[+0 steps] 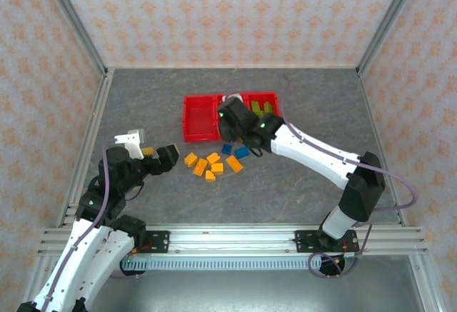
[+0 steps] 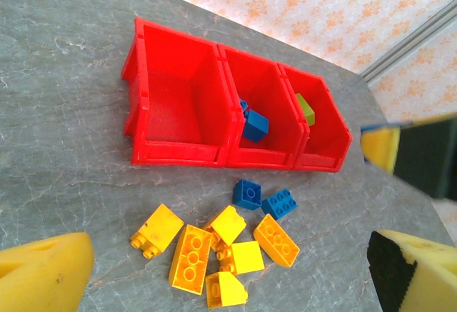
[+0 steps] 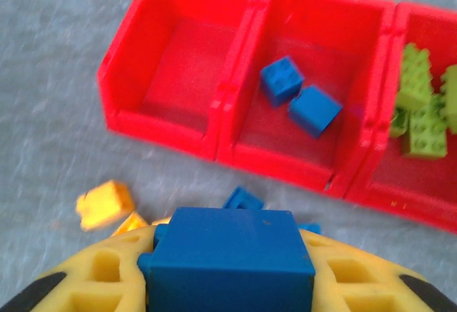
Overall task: Sort the legos into containers by color
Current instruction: Place the lego in the container.
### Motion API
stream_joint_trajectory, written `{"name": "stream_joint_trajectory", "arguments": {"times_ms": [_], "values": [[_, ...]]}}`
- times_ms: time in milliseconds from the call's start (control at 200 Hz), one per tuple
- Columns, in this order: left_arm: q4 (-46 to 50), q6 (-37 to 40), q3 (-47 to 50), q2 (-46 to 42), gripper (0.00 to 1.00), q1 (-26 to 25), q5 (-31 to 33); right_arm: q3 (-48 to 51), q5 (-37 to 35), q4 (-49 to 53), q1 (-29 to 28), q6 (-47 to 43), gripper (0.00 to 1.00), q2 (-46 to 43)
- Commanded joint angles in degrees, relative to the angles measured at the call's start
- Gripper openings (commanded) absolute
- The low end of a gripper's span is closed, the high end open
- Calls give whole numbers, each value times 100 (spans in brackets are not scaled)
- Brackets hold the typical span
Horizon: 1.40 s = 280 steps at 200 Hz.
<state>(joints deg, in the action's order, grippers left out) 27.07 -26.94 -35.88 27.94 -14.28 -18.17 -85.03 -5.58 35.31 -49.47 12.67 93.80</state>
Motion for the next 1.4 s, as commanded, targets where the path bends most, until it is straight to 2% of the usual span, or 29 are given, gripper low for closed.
{"name": "stream_joint_trajectory", "arguments": {"times_ms": [0, 245, 390, 511, 631, 916, 1141, 1166, 1397], "values": [[-245, 58, 72, -69, 99, -22, -140, -479, 115, -169, 364, -387, 21, 511], [-339, 66, 132, -87, 100, -22, -191, -1864, 183, -27, 1075, -716, 22, 1928], [-348, 77, 142, -85, 99, -22, -197, -2721, 173, 148, 1279, -866, 24, 2764], [-369, 80, 156, -104, 99, -21, -204, -3330, 181, 316, 1358, -880, 31, 3306], [-433, 84, 190, -112, 99, -20, -239, -3469, 292, 347, 1370, -729, 47, 3526], [-483, 102, 223, -79, 99, -22, -310, -3107, 107, 367, 1348, -404, 78, 3221], [-512, 110, 231, -17, 99, -13, -327, -2533, -11, 419, 1231, -189, 91, 2523], [-510, 112, 230, -17, 99, -14, -329, -2404, -41, 403, 1213, -129, 100, 2426], [-536, 119, 248, 18, 99, -7, -355, -244, -215, -346, 1107, 1022, 100, 986]]}}
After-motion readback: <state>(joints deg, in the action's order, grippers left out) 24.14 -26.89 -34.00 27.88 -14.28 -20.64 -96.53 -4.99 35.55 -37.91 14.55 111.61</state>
